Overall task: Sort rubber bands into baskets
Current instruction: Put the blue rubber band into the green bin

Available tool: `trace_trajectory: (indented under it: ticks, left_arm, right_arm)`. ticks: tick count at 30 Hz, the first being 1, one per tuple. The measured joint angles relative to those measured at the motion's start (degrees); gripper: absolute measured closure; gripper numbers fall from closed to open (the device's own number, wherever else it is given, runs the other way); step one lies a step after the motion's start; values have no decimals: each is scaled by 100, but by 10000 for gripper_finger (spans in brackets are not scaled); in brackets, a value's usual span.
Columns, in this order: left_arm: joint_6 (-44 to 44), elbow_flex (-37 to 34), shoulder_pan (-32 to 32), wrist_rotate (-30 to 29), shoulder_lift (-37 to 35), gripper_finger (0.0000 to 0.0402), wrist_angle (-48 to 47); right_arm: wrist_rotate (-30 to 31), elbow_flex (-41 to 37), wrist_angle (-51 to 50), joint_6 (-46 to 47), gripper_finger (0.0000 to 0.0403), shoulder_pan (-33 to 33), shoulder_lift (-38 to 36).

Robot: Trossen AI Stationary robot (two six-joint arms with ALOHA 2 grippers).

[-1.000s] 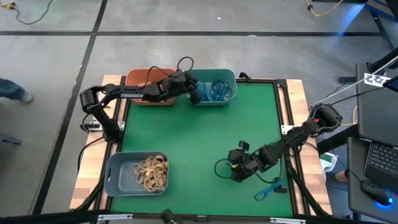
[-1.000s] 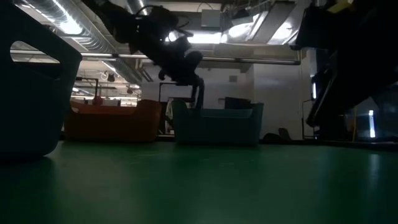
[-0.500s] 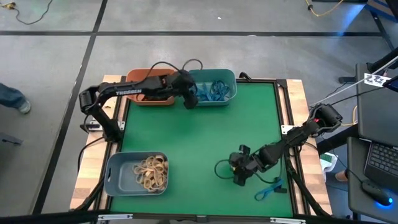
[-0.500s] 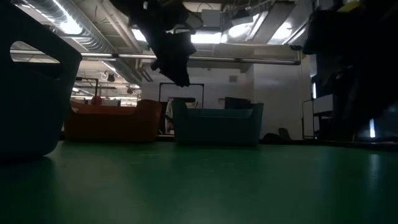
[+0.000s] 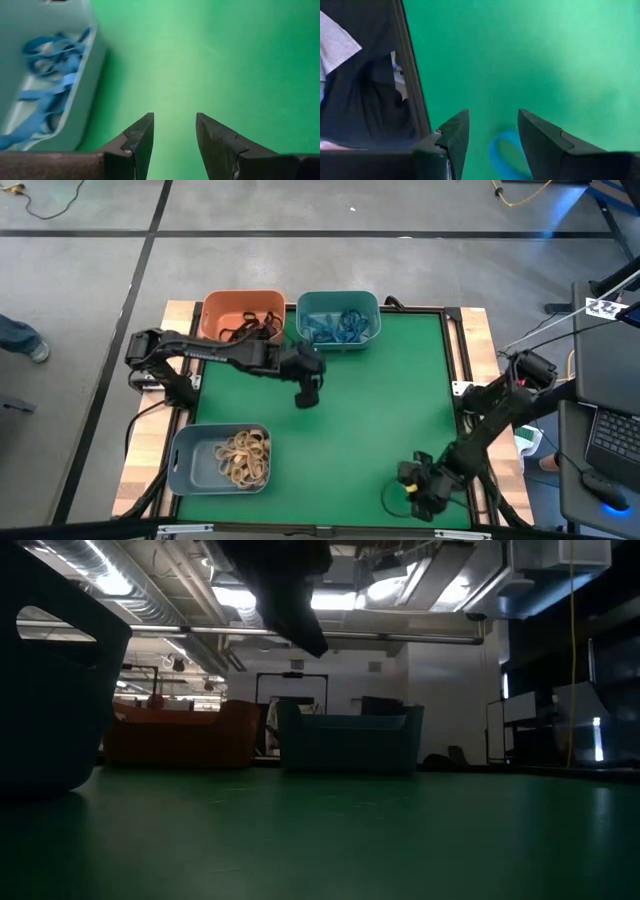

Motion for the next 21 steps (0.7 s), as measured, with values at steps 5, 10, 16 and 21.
trace_trajectory:
  ticks: [5, 10, 16, 21]
  left_arm:
    - [-103, -2, -476, -1, 0, 258, 20]
    - [-108, -2, -750, -3, 0, 258, 55]
    - [-117, -9, -869, -16, 2, 258, 80]
    - [-119, -189, -870, -16, 3, 258, 612]
  right_arm:
    - [-24, 0, -13, 561, 233, 433, 0]
    - [-219, 0, -15, 559, 233, 623, 0]
    - [-496, 2, -254, 620, 233, 973, 0]
    - [-278, 0, -625, 1158, 233, 1324, -2]
